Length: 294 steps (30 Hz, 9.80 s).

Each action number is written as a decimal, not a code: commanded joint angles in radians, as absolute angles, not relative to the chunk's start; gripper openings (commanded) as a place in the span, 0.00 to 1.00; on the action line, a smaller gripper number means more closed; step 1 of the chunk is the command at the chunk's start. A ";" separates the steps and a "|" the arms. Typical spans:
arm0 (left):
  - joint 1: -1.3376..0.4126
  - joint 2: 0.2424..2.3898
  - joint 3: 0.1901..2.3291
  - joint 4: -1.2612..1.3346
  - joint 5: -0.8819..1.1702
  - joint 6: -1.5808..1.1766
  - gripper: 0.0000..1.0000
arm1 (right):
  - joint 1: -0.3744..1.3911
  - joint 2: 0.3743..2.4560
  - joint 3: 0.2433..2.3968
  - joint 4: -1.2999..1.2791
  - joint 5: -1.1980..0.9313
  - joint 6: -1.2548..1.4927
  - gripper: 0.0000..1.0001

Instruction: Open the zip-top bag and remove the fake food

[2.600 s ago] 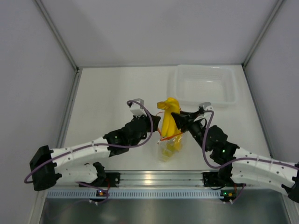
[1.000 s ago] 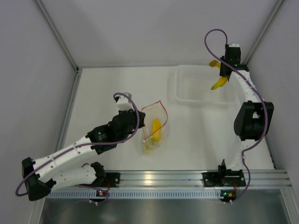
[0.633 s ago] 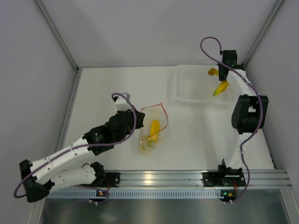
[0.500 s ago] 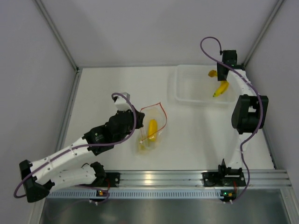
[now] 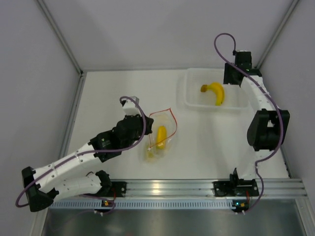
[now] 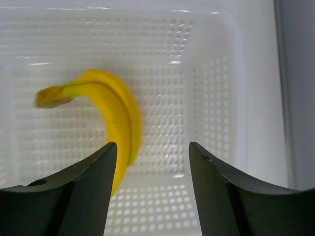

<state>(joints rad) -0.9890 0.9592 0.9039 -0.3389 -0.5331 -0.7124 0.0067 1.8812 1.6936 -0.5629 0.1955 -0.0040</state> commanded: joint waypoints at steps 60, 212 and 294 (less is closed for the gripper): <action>-1.028 0.873 0.672 -0.172 -0.782 -1.147 0.00 | 0.999 1.832 1.250 -0.261 0.420 0.669 0.44; -1.014 0.911 0.770 -0.282 -0.787 -1.003 0.00 | 0.753 1.249 1.255 -0.339 0.080 0.379 0.34; -0.635 1.348 1.241 -0.408 0.460 -0.979 0.00 | 0.824 1.440 1.236 -0.871 -0.034 0.281 0.31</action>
